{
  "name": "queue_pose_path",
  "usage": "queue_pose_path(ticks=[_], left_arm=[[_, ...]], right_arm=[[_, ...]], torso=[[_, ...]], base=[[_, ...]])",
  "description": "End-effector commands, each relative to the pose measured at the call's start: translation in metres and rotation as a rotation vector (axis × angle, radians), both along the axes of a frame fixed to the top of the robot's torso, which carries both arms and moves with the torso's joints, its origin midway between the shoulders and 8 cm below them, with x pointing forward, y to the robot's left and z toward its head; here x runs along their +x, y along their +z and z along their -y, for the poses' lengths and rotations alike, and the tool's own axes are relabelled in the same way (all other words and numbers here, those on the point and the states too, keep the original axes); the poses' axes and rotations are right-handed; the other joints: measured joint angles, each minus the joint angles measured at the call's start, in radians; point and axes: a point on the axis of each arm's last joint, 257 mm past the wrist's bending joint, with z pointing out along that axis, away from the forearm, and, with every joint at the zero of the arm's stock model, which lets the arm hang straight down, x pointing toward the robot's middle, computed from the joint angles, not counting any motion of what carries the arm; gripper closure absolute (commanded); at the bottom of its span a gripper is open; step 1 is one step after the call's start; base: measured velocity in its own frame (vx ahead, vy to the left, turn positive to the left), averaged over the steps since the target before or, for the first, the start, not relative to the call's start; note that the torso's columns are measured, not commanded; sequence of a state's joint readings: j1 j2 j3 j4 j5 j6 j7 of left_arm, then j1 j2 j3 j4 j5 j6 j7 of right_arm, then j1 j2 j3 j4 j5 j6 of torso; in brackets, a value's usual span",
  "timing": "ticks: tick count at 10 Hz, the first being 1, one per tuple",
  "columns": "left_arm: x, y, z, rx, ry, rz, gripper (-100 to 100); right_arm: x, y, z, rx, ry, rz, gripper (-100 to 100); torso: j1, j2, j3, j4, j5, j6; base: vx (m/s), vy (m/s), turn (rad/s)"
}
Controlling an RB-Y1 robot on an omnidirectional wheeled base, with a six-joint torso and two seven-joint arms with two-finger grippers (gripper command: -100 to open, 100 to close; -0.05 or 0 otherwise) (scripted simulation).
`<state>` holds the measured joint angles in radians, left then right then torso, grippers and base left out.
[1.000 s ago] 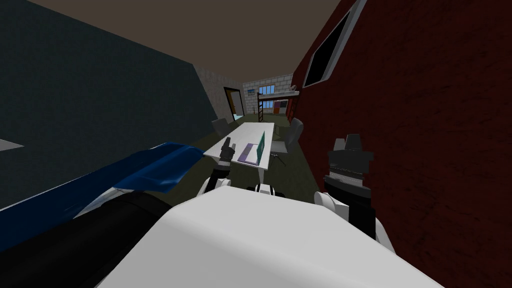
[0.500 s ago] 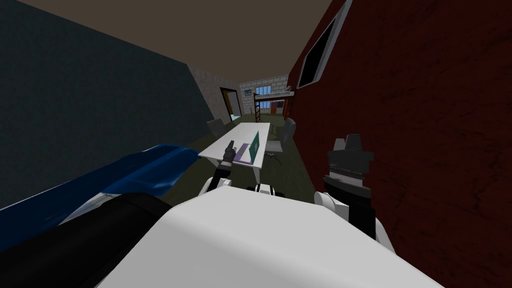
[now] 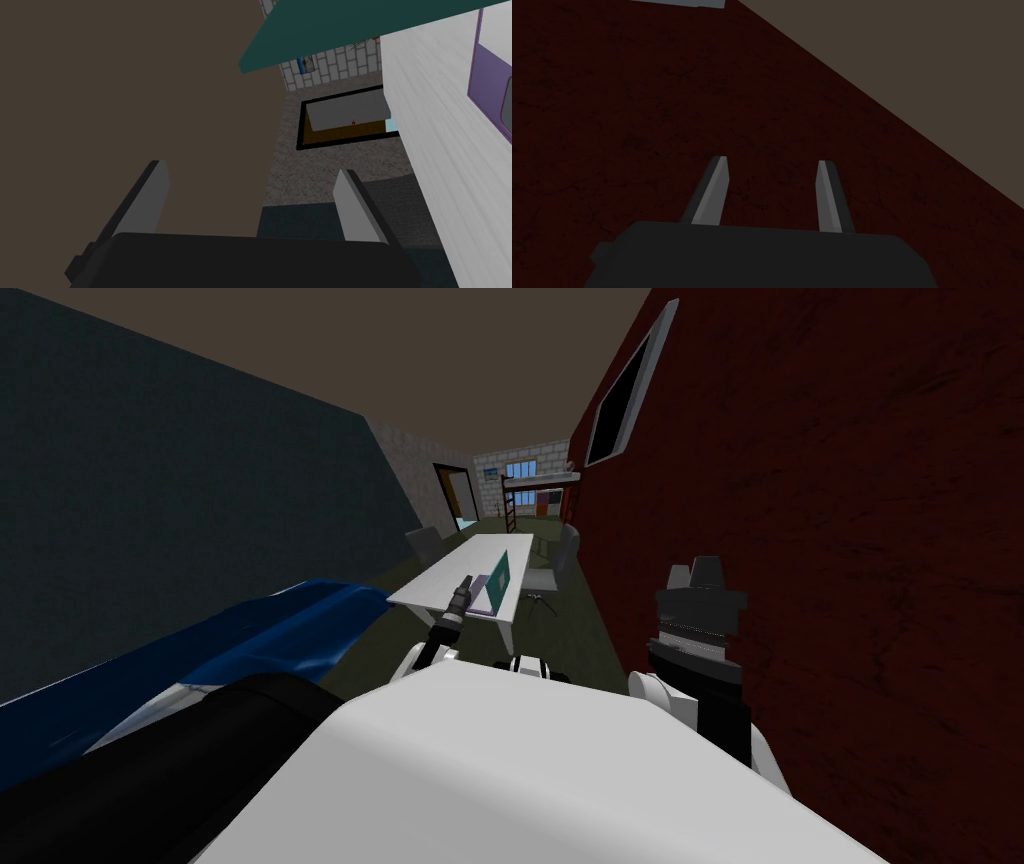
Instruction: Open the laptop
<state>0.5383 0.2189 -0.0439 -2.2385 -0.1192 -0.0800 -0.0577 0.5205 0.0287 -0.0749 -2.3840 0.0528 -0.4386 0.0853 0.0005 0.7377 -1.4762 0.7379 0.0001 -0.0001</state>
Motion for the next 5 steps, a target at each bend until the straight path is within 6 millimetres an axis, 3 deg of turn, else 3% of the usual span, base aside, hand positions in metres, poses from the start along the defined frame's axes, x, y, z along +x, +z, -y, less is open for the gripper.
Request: queue_pose_path(ticks=[1,5], left_arm=[[0.001,-0.023,-0.007,0.072,0.007,-0.072,-100],[0.002,-0.055,-0.021,0.175,0.024,-0.174,-100]], right_arm=[[0.000,0.000,0.000,0.000,0.000,0.000,0],[0.000,0.000,0.000,0.000,0.000,0.000,0]], torso=[[-0.001,0.001,0.000,0.000,0.000,0.000],[0.000,0.000,0.000,0.000,0.000,0.000]], base=[[-0.011,-0.099,-0.056],[-0.003,-0.092,-0.058]])
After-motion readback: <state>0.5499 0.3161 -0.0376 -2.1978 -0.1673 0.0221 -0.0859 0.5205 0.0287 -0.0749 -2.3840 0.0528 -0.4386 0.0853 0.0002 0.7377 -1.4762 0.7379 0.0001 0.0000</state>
